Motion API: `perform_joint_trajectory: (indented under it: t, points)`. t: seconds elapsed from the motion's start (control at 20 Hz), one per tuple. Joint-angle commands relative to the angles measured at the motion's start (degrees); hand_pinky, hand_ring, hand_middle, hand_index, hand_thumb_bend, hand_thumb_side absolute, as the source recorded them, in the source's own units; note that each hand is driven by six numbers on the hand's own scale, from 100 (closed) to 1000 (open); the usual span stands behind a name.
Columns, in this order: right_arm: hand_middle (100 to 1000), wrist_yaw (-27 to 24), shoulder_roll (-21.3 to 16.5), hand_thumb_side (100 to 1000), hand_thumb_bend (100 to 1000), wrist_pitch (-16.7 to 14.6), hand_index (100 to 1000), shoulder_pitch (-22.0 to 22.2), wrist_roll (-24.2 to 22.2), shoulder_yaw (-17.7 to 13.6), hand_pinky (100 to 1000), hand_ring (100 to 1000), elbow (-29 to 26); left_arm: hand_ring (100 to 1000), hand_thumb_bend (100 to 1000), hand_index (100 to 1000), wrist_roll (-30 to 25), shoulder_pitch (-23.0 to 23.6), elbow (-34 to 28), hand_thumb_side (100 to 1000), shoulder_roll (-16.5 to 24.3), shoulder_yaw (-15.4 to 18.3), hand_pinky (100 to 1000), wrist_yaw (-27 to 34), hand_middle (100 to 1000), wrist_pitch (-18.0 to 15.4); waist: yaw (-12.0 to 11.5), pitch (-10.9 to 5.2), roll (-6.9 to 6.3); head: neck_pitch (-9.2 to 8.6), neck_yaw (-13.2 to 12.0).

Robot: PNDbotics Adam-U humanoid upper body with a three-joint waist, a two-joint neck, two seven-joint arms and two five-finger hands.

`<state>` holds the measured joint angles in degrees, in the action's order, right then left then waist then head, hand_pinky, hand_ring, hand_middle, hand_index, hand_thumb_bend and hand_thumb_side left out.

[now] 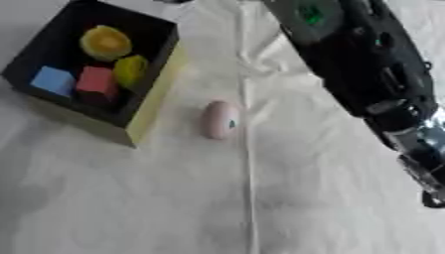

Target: Pick up objects on the table and place them in the box.

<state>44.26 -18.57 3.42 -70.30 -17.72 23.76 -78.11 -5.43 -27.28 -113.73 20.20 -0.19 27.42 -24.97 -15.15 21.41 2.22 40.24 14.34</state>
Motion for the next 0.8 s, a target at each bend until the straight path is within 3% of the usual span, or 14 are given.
perform_joint_trajectory:
  t: [0.05, 0.15, 0.3, 0.4, 0.45, 0.5, 0.55, 0.6, 0.65, 0.8]
  points:
    - [458, 4.58, 2.4, 100, 238, -2.37, 558, -1.33, 1.84, 0.09, 588, 480, 3.75, 704, 453, 796, -1.52, -1.31, -0.86, 413, 1.48, -0.06, 714, 1.23, 644, -0.56, -0.53, -1.49, 0.38, -0.8, 1.14]
    - [461, 7.04, 3.75, 100, 251, -3.54, 561, -1.21, 3.05, 0.25, 591, 483, 6.15, 704, 453, 796, -1.9, -1.78, -0.86, 412, 1.4, -0.03, 714, 1.67, 644, -0.6, -1.06, -1.2, 0.49, -1.16, 1.68]
    - [485, 10.92, 4.71, 100, 341, -5.82, 573, -0.8, 4.15, 1.09, 620, 503, 8.61, 704, 451, 796, -2.07, -2.11, -0.86, 415, 1.28, 0.07, 714, 2.01, 644, -0.48, -1.48, -0.9, 0.74, -1.43, 1.87]
    - [530, 13.29, 5.14, 100, 350, -7.48, 622, -0.32, 4.12, 1.6, 664, 543, 9.75, 704, 449, 796, -2.01, -2.1, -0.86, 417, 1.15, 0.11, 714, 2.02, 644, -0.19, -1.49, -0.8, 0.89, -1.43, 1.66]
    - [595, 14.19, 5.3, 100, 350, -8.38, 690, -0.1, 3.78, 1.82, 710, 607, 10.24, 704, 449, 796, -1.94, -2.09, -0.86, 418, 1.09, 0.12, 714, 2.0, 644, -0.04, -1.48, -0.78, 0.95, -1.4, 1.55]
    - [743, 14.93, 5.4, 100, 378, -9.59, 816, 0.08, 2.92, 2.1, 788, 787, 10.61, 704, 448, 796, -1.9, -2.08, -0.86, 419, 1.04, 0.13, 714, 1.97, 644, 0.06, -1.47, -0.75, 1.0, -1.35, 1.4]
    - [802, 15.46, 5.42, 100, 430, -10.69, 868, 0.15, 1.93, 2.14, 853, 904, 10.69, 704, 447, 796, -1.86, -2.05, -0.86, 421, 1.01, 0.15, 714, 1.92, 644, 0.13, -1.45, -0.73, 1.02, -1.29, 1.25]
    - [817, 15.86, 5.4, 115, 466, -11.63, 884, 0.09, 0.86, 1.98, 882, 949, 10.4, 704, 446, 796, -1.81, -1.97, -0.86, 422, 0.97, 0.16, 714, 1.86, 644, 0.24, -1.41, -0.7, 1.02, -1.19, 1.02]
    - [831, 15.96, 5.38, 186, 523, -12.18, 901, 0.02, -0.18, 1.66, 903, 976, 9.97, 704, 445, 796, -1.74, -1.9, -0.86, 424, 0.92, 0.17, 714, 1.79, 644, 0.37, -1.37, -0.68, 1.01, -1.09, 0.84]
    - [854, 14.95, 5.08, 252, 501, -11.56, 913, -0.27, -2.68, 0.62, 917, 988, 8.12, 705, 445, 796, -1.55, -1.74, -0.86, 425, 0.83, 0.17, 714, 1.59, 644, 0.64, -1.22, -0.69, 0.94, -0.96, 0.74]
